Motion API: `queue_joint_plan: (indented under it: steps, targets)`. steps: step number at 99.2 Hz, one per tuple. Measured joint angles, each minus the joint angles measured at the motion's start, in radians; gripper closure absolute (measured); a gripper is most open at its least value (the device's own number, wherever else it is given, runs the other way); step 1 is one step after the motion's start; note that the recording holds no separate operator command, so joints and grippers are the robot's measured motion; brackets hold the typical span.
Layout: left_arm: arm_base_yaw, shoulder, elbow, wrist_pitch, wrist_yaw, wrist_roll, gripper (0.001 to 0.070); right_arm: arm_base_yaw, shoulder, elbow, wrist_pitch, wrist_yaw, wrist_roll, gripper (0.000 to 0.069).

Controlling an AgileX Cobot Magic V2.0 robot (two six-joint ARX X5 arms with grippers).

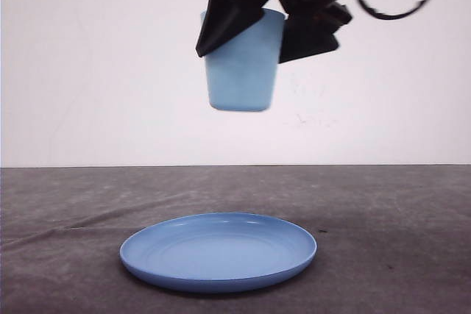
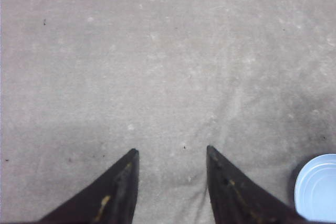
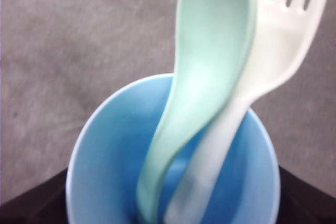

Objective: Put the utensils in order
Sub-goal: 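Lift the cup with the right gripper over the blue plate, then lower the cup onto the plate center and open the right gripper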

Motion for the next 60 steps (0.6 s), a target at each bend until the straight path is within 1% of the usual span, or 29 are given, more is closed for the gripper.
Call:
queue_joint_plan:
  steps: [13, 26, 40, 60]
  targets:
    - [0.000, 0.000, 0.000, 0.000, 0.000, 0.000, 0.0480, 0.049, -0.056, -0.085, 0.001, 0.033, 0.024, 0.0206]
    - [0.000, 0.000, 0.000, 0.000, 0.000, 0.000, 0.0480, 0.079, -0.064, -0.148, 0.010, 0.051, 0.041, 0.0206]
    - [0.000, 0.000, 0.000, 0.000, 0.000, 0.000, 0.0480, 0.093, -0.043, -0.196, 0.109, 0.061, 0.044, 0.0206]
    - [0.000, 0.000, 0.000, 0.000, 0.000, 0.000, 0.0480, 0.096, 0.031, -0.203, 0.195, 0.061, 0.045, 0.0206]
